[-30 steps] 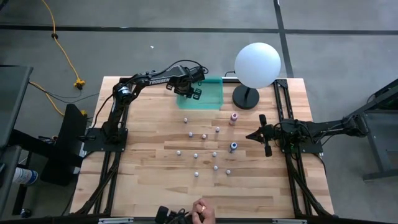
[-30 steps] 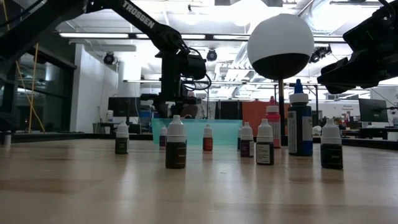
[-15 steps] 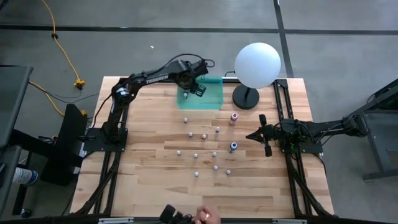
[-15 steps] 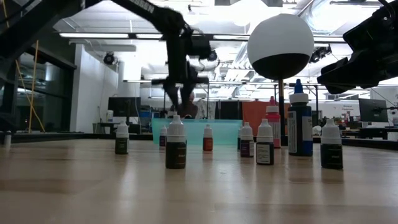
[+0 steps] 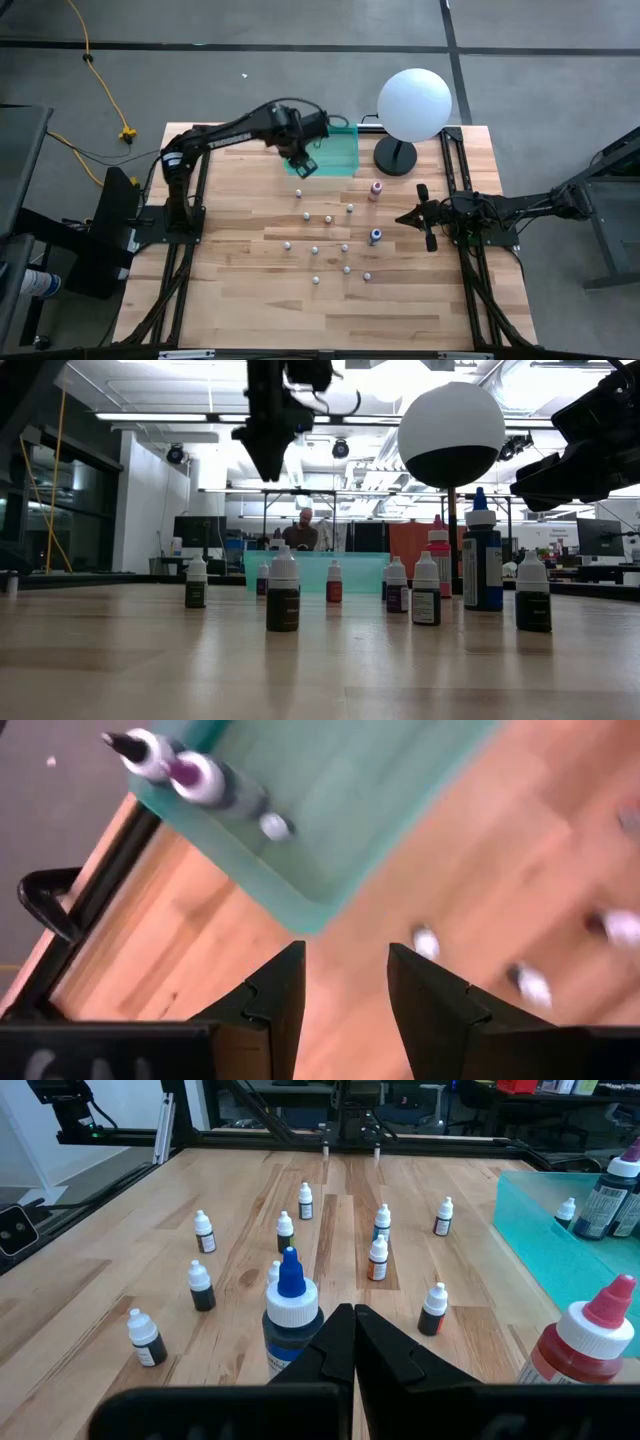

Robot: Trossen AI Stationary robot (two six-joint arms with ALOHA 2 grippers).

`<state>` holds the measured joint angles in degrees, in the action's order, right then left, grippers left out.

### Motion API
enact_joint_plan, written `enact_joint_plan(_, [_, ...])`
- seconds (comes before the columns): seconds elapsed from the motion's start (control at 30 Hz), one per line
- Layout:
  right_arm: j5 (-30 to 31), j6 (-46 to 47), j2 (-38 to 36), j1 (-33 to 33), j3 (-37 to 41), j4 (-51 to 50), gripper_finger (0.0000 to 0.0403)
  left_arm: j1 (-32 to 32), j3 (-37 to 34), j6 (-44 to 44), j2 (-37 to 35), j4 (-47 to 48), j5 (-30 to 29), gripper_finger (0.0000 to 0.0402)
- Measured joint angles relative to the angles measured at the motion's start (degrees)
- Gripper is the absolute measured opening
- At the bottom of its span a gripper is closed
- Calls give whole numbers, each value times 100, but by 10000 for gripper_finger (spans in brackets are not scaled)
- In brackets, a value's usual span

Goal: Pick & Place food coloring
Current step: Put the small black food coloring bottle into the bin

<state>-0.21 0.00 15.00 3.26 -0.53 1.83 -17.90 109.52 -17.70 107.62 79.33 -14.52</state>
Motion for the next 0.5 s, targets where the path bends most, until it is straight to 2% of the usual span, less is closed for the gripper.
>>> enact_joint_plan(0.23, [2,0,1,1,-1,2,0,644,-1552,166,-957,-434,116,136])
enact_joint_plan(0.37, [2,1,0,0,-1,3,0,948,-2621,311,-1611,-1315,573,136])
enact_joint_plan(0.5, [2,0,0,-2,0,4,0,1153,-3434,256,-1952,-1902,871,136])
